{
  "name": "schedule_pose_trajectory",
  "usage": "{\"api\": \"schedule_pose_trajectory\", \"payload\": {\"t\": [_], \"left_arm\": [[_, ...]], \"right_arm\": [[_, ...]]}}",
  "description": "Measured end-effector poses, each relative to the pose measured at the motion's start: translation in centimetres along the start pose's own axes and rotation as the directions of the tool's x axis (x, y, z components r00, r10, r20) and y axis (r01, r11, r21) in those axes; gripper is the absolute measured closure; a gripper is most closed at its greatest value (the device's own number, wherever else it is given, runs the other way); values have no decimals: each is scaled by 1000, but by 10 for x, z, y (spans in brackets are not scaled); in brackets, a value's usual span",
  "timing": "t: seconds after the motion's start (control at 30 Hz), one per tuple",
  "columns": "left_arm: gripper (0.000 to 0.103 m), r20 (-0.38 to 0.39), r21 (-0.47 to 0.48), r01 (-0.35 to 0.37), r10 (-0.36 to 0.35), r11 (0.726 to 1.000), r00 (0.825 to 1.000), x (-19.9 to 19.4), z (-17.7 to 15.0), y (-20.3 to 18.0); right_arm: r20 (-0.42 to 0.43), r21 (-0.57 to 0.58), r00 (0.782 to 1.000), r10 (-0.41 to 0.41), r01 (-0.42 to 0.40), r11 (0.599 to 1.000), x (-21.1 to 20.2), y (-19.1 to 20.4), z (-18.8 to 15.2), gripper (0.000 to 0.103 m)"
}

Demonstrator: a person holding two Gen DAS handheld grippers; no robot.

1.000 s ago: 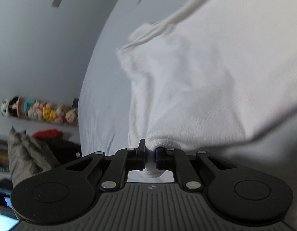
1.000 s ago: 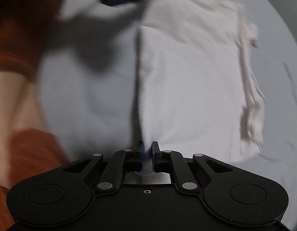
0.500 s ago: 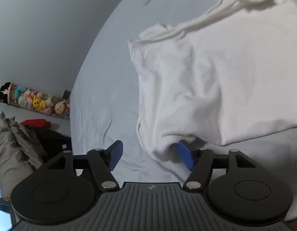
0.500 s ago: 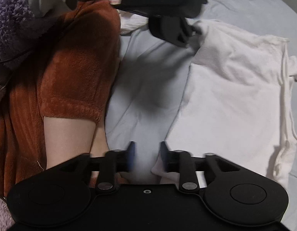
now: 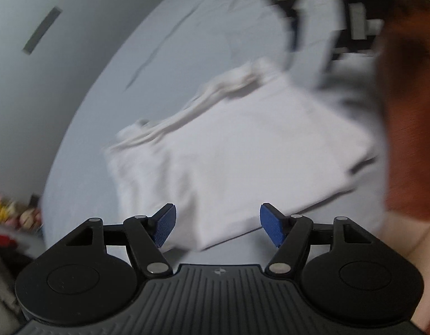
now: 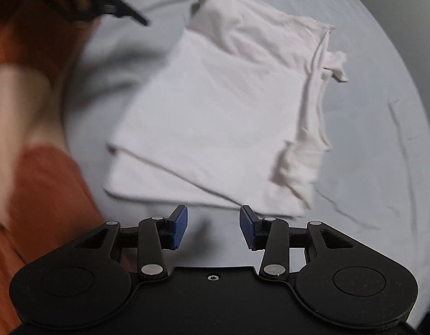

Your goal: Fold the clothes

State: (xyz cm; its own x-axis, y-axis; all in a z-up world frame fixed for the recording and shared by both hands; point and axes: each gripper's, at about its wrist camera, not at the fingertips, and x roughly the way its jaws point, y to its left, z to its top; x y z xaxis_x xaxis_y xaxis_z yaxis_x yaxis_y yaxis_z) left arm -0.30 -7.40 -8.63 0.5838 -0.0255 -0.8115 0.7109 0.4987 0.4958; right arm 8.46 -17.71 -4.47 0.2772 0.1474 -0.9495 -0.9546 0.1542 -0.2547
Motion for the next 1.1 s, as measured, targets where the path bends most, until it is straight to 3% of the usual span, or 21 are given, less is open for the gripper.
{"api": "schedule_pose_trajectory", "payload": {"t": [0.2,0.47,0.6,0.67,0.77,0.87,0.93,1.0,1.1], "left_arm": [[37,-6,92,102,-102,991,995,19,12,-50],[39,-29,192,134,-131,972,991,44,11,-93],[41,-42,133,152,-148,979,988,52,6,-85],[47,-61,100,135,-129,986,990,56,3,-80],[51,-94,134,108,-95,985,991,72,-2,-86],[53,-70,157,132,-122,979,990,65,-4,-84],[53,-56,129,196,-190,972,980,60,-5,-75],[51,-53,104,302,-298,948,953,58,-8,-62],[50,-39,85,357,-355,930,934,63,-10,-52]], "right_arm": [[1,-184,998,-66,65,981,20,4,-10,61],[19,-324,994,-105,106,940,46,12,-28,57],[39,-366,989,-141,145,919,60,10,-34,57],[62,-388,987,-150,163,907,67,9,-36,57],[81,-426,986,-145,166,889,76,9,-36,57],[90,-474,987,-133,160,866,81,12,-40,57],[95,-497,987,-133,162,853,78,11,-44,57],[97,-508,987,-132,163,846,76,10,-48,57],[108,-502,985,-137,174,848,75,8,-49,57]]}}
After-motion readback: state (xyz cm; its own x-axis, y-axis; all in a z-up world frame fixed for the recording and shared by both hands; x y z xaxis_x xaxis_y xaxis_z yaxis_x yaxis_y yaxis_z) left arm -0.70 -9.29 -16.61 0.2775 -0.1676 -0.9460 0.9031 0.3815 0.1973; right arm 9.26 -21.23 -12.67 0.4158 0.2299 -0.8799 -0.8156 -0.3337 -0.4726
